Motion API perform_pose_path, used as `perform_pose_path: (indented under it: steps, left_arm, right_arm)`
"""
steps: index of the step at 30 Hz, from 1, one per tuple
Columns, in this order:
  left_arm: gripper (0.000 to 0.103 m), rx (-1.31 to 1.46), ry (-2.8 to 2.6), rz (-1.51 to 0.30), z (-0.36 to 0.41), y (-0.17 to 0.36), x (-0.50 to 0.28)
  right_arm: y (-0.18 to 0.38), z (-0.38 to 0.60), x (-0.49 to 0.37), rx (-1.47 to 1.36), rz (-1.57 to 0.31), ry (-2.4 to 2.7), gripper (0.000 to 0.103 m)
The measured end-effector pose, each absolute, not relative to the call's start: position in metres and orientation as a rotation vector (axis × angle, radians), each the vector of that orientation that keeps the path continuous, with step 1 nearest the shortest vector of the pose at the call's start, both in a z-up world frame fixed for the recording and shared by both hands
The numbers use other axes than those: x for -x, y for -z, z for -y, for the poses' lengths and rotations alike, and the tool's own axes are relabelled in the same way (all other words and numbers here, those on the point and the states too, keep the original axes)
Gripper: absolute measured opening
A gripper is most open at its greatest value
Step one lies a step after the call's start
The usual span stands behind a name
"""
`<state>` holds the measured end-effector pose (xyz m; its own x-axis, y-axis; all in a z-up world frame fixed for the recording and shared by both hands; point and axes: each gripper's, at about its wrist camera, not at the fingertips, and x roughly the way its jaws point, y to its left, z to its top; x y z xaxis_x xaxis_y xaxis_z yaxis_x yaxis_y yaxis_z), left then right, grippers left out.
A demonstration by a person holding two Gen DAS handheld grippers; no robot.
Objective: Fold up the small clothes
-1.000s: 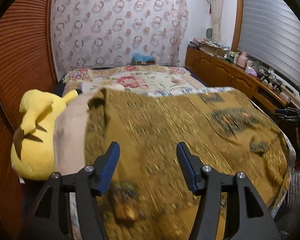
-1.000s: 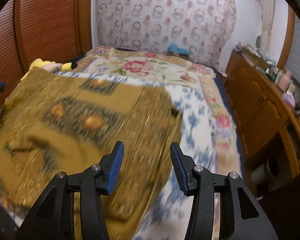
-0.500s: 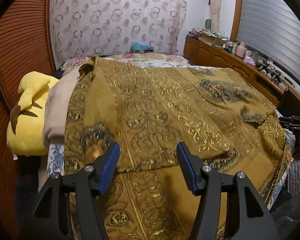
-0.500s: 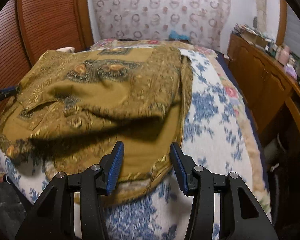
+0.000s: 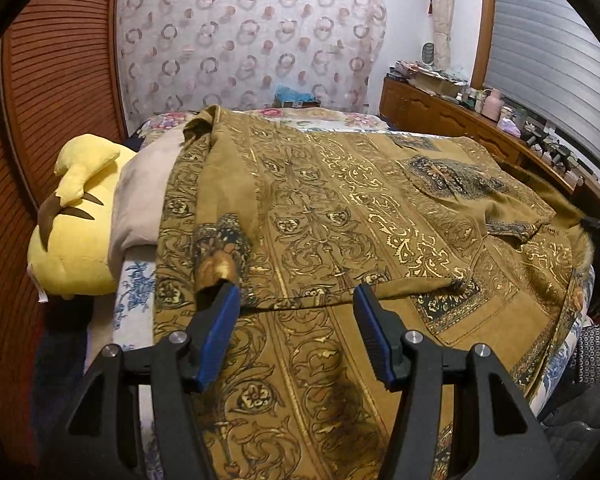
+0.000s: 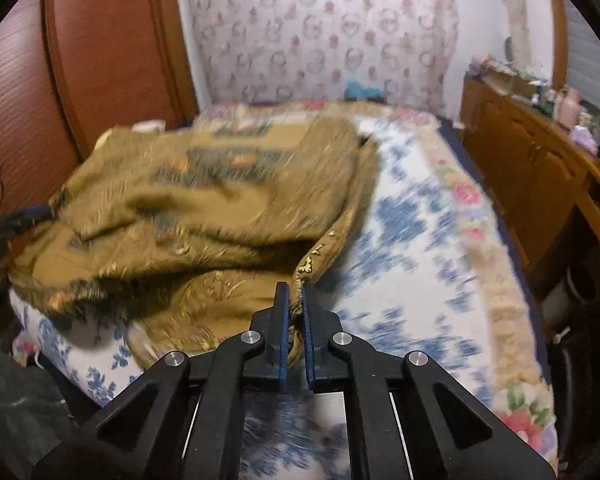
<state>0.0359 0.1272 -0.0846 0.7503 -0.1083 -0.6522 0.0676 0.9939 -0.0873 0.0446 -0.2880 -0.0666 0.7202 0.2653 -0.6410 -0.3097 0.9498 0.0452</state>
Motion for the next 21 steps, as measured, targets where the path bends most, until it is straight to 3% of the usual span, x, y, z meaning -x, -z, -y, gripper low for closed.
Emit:
perform_pose_path:
  steps: [5,10,13,17,21]
  left_arm:
    - [0.058,0.059,0.077,-0.69,-0.133,0.076,-0.024]
    - [0.058,0.059,0.051,-0.672,-0.143,0.07,-0.015]
    - [0.058,0.062,0.034,-0.668,-0.151,0.069,-0.011]
    - [0.058,0.073,0.009,-0.671,-0.16,0.069,-0.009]
    - [0.058,0.067,0.002,-0.664,-0.161,0.067,-0.014]
  right_arm:
    - [0.045,0.323,-0.04,0.059,-0.679,-0.241,0.003]
    - [0.065,0.323,-0.047,0.126,-0.755,-0.194,0.006]
    - [0.066,0.32,-0.049,0.115,-0.754,-0.205,0.014]
    - [0.057,0.314,-0.054,0.115,-0.717,-0.209,0.043]
    - [0.051,0.299,-0.065,0.135,-0.699,-0.216,0.052]
